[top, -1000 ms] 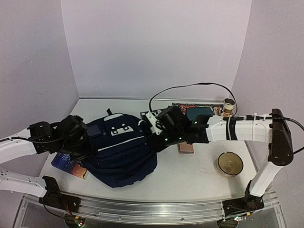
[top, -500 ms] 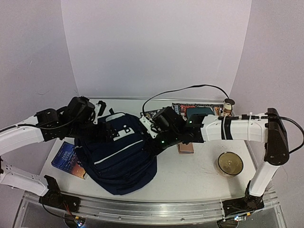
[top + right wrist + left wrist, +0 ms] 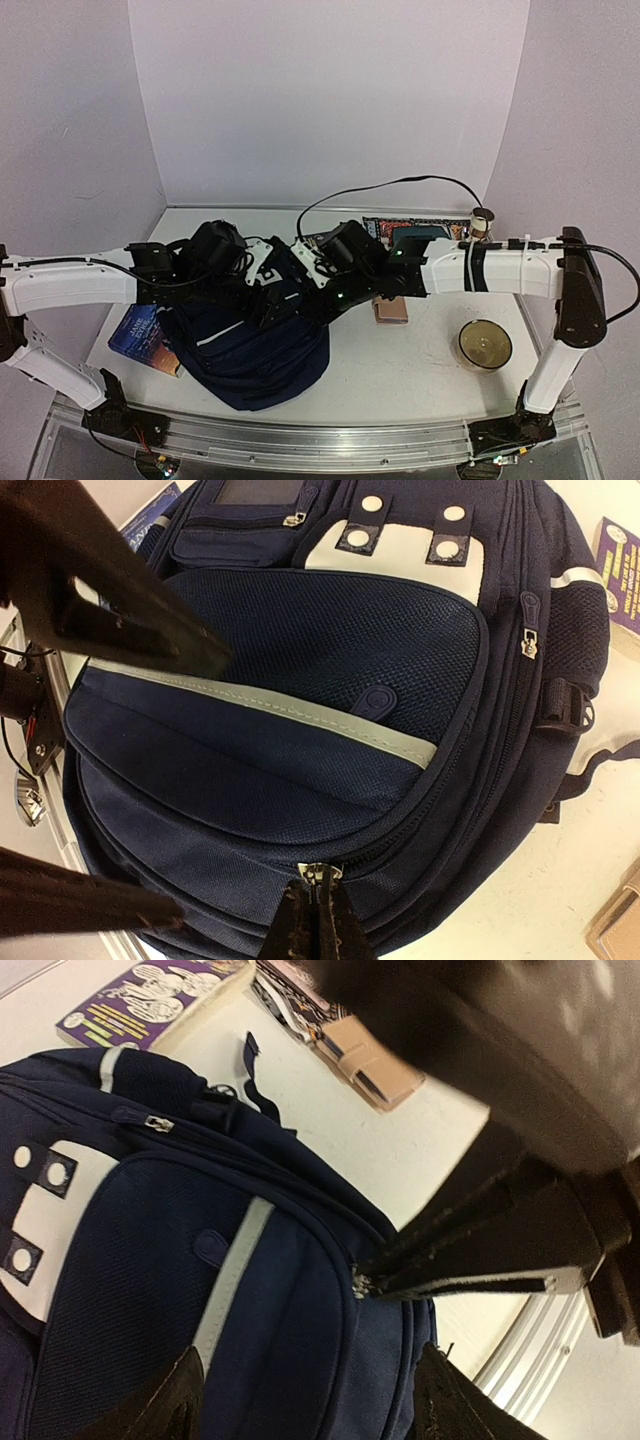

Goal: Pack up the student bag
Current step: Hold the upper front pocket of the student bag, then zip the upper front pocket of the student bag.

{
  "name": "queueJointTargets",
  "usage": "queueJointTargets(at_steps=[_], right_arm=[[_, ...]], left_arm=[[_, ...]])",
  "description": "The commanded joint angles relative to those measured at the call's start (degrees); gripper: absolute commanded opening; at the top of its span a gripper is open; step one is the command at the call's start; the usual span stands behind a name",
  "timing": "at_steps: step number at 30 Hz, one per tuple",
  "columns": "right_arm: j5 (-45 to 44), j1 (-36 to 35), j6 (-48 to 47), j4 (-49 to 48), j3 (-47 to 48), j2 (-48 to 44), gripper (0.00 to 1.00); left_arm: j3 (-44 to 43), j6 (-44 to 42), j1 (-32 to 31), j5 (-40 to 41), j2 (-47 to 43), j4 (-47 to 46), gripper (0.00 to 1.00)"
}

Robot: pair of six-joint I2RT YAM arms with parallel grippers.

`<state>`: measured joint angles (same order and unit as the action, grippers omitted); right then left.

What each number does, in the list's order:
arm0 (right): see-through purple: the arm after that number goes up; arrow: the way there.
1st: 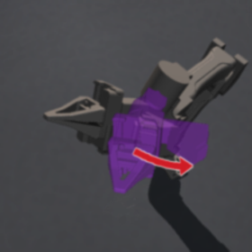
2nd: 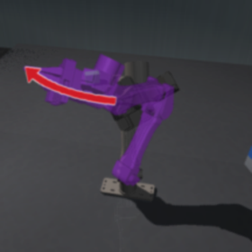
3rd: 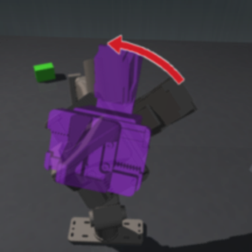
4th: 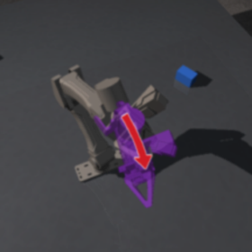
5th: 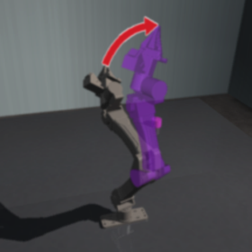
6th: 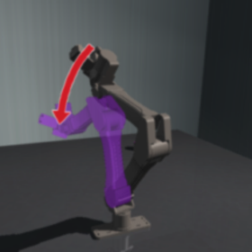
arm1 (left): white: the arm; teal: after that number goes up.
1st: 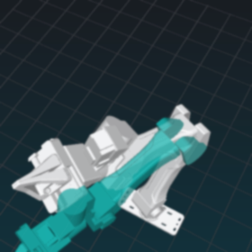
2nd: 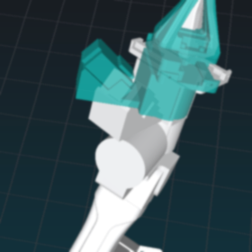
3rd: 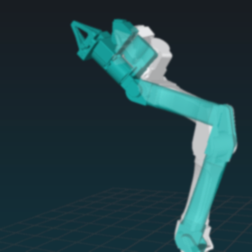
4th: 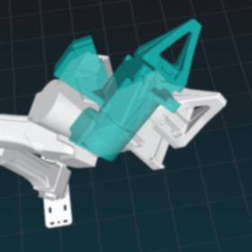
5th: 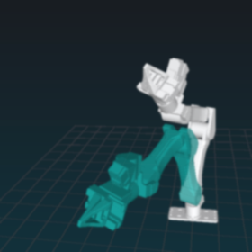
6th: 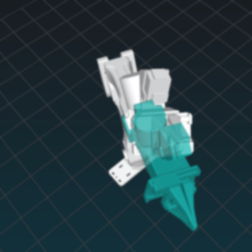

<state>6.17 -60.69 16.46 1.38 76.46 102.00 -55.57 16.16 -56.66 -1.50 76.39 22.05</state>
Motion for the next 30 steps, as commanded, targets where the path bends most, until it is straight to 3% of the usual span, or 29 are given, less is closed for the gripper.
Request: queueJointTargets(at_steps=[1,7,9,13,17,23,30], right_arm=[[1.05,-0.60,0.41,-2.20,3.67,-0.05,0.00],[1.32,-0.60,0.52,-1.99,4.56,-0.21,0.00],[0.96,-0.64,0.50,-1.86,4.65,-0.38,0.00],[-0.69,-0.29,-0.04,-1.47,4.27,-0.83,0.00],[-3.46,1.60,-1.12,0.79,2.40,-2.52,0.00],[-5.59,7.52,-4.58,1.66,-1.45,-5.31,0.00],[-4.70,12.57,-9.22,2.15,0.33,-1.90,0.00]], left_arm=[[1.89,-4.32,-1.21,-0.34,-0.93,-4.19,0.72],[3.22,-7.37,-2.43,1.06,1.46,-5.67,0.68],[3.27,-8.10,-2.94,3.14,2.34,-6.27,0.55],[3.11,-9.08,-3.25,4.98,1.77,-6.66,0.19],[4.28,-9.43,-3.36,5.41,-1.51,-6.58,0.00],[6.71,-9.61,-3.51,1.78,-7.08,-6.09,0.00],[7.28,-10.73,-4.42,-1.14,-11.72,-3.86,0.00]])
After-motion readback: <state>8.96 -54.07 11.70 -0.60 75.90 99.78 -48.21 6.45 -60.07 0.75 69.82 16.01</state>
